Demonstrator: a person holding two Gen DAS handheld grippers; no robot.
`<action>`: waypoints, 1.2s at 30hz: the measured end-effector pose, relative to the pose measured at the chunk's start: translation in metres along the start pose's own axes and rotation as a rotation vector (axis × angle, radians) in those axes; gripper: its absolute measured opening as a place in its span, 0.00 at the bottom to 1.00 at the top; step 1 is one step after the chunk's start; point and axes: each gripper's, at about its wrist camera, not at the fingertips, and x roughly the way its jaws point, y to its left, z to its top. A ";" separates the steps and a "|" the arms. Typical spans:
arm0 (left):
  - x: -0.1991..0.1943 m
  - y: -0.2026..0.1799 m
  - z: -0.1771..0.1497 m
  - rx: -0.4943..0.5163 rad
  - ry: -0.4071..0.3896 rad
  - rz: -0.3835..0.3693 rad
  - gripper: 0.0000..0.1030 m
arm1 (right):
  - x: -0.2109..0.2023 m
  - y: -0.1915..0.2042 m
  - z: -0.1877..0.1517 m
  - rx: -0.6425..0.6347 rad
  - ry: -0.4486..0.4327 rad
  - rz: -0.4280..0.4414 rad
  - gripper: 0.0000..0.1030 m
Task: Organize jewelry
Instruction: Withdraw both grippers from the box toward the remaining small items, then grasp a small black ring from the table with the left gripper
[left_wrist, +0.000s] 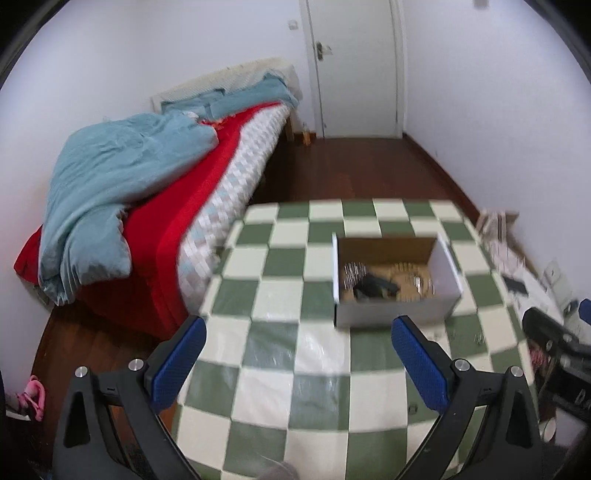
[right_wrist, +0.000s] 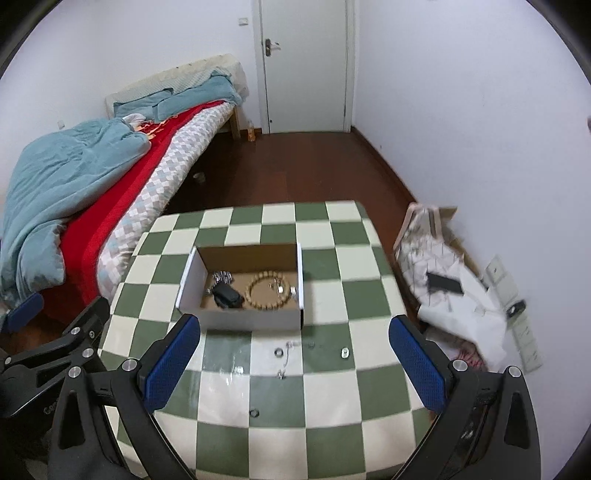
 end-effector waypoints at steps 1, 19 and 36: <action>0.006 -0.004 -0.008 0.013 0.023 -0.006 0.99 | 0.005 -0.004 -0.005 0.009 0.015 -0.010 1.00; 0.091 -0.121 -0.103 0.203 0.300 -0.158 0.81 | 0.116 -0.086 -0.116 0.215 0.318 -0.015 0.56; 0.094 -0.124 -0.098 0.176 0.295 -0.251 0.10 | 0.123 -0.090 -0.116 0.254 0.308 -0.012 0.56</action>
